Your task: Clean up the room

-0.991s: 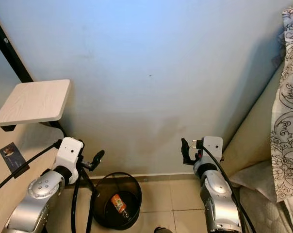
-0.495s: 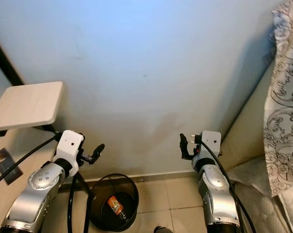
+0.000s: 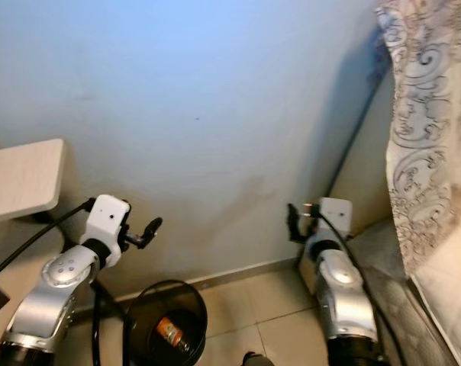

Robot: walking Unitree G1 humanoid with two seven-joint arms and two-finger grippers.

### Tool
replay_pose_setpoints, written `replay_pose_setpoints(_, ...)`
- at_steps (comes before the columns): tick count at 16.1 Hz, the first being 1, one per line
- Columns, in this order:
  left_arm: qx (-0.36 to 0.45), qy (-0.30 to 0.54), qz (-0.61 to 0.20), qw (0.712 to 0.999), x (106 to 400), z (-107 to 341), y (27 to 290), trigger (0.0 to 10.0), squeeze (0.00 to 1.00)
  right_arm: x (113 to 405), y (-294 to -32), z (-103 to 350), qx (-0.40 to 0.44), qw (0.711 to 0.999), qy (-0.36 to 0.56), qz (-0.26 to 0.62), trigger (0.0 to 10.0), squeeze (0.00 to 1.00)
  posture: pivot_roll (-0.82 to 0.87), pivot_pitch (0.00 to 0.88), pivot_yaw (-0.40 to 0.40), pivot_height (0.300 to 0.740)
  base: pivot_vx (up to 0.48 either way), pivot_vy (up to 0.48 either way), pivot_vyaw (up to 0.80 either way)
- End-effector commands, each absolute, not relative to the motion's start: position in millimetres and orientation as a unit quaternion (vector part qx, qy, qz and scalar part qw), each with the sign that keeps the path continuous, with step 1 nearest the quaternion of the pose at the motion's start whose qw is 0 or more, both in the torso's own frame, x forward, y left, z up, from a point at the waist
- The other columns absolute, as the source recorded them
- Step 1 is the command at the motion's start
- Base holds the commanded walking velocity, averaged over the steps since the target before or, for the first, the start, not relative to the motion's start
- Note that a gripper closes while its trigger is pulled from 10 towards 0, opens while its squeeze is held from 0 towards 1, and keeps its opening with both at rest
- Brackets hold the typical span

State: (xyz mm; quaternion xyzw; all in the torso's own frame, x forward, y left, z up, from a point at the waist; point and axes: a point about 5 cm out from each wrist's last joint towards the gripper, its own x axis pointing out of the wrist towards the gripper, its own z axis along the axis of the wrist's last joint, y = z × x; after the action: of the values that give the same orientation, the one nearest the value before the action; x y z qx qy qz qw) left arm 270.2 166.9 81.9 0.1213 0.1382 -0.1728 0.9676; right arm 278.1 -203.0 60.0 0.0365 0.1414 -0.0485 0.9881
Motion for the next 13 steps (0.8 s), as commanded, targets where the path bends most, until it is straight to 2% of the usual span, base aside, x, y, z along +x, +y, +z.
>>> replay_pose_setpoints(1, 0.116, 0.148, -0.170, 0.967, 269.8, 80.0, 169.6, 10.0, 0.00, 281.2, -199.3, 61.5, 0.042, 0.988, 0.138, -0.046, 10.0, 1.00, -0.01, 0.000, 0.043, 0.740, 0.000, 0.000, -0.74)
replay_pose_setpoints(10, 0.028, 0.168, -0.103, 0.980, 273.5, 79.5, 172.9, 10.0, 0.00, 279.6, -191.8, 62.2, 0.042, 0.988, 0.143, -0.030, 10.0, 1.00, 0.00, 0.000, 0.026, 0.740, 0.000, 0.000, -0.74)
replay_pose_setpoints(13, 0.071, 0.137, -0.085, 0.984, 277.7, 83.8, 179.1, 10.0, 0.00, 279.4, -192.3, 62.6, 0.041, 0.988, 0.144, -0.029, 10.0, 1.00, 0.00, 0.000, 0.034, 0.740, 0.000, 0.000, -0.74)
